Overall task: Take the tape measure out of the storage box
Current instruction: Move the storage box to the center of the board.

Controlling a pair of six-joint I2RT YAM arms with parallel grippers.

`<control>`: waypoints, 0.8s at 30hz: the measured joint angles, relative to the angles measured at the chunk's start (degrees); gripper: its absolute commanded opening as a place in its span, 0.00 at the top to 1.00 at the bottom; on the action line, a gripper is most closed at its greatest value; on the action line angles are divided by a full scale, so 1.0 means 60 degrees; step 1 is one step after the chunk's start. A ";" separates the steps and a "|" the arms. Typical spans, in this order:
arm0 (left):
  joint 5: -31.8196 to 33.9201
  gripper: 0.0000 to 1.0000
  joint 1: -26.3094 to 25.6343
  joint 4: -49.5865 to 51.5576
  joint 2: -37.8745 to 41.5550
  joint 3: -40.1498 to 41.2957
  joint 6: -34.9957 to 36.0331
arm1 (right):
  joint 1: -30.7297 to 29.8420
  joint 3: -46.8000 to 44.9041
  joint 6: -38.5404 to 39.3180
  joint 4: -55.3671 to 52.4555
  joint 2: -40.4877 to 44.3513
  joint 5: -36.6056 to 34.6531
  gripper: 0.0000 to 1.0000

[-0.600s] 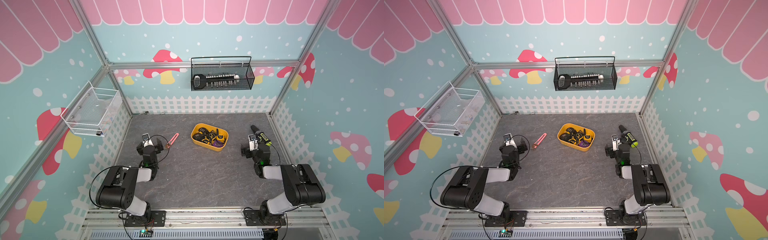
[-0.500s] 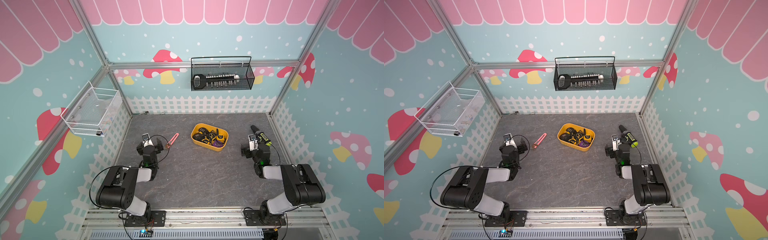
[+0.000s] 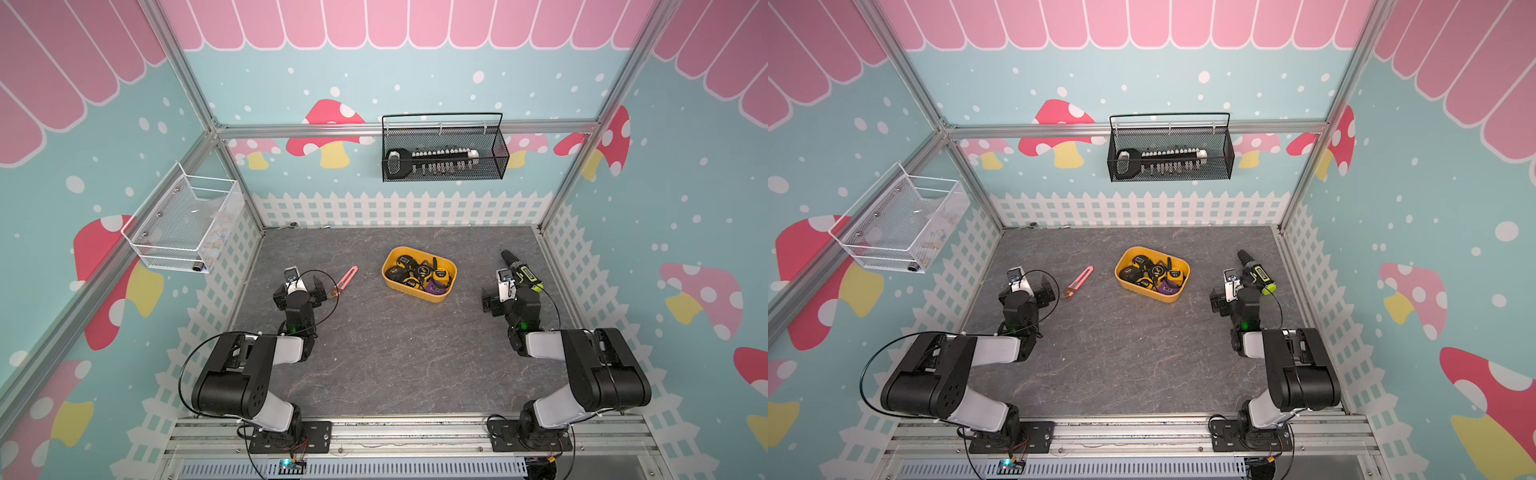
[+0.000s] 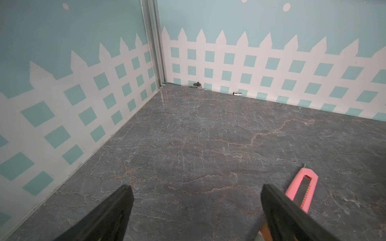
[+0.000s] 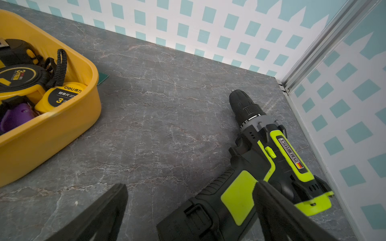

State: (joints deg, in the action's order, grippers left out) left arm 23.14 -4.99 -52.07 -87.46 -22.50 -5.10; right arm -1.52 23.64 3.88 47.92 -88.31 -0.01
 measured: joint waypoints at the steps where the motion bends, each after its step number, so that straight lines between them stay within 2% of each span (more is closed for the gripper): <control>1: 0.0000 0.01 0.0000 0.0000 0.0000 0.0000 0.0000 | 0.0000 0.0000 0.0000 0.0000 0.0000 0.0000 0.01; 5: -0.0251 0.01 0.0036 0.0313 0.0117 -0.0047 0.0080 | 0.0000 0.0007 -0.0011 -0.0273 0.0164 -0.0069 0.01; 8: -0.0943 0.01 0.0135 0.2863 0.0579 -0.1217 0.0324 | 0.0000 0.0353 -0.0095 -0.1730 0.0984 -0.0291 0.00; 12: -0.1978 0.01 -0.0047 0.6291 0.0568 -0.4575 0.0936 | 0.0000 0.1923 -0.0415 -0.4131 0.1934 -0.0193 0.01; 15: -0.2466 0.01 -0.0608 0.8677 0.0040 -0.7275 0.1111 | -0.0004 0.3581 -0.0729 -0.6149 0.2065 0.0346 0.01; 19: -0.2852 0.02 -0.1876 1.1398 -0.1519 -1.0346 0.1253 | -0.0117 0.5417 -0.1249 -0.8473 0.1807 0.1337 0.05; 21: -0.3082 0.03 -0.2393 1.2462 -0.2371 -1.1402 0.1246 | -0.0270 0.6000 -0.1435 -0.9362 0.1566 0.1738 0.06; 24: -0.3614 0.11 -0.2903 1.4021 -0.3927 -1.2932 0.1104 | -0.0667 0.6750 -0.1636 -1.0655 0.1078 0.2273 0.06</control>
State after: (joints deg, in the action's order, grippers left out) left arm 1.45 -22.41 32.05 -111.02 -100.09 1.52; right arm -5.52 64.14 -5.93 -16.01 -81.84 13.63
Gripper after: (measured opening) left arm 0.937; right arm 0.939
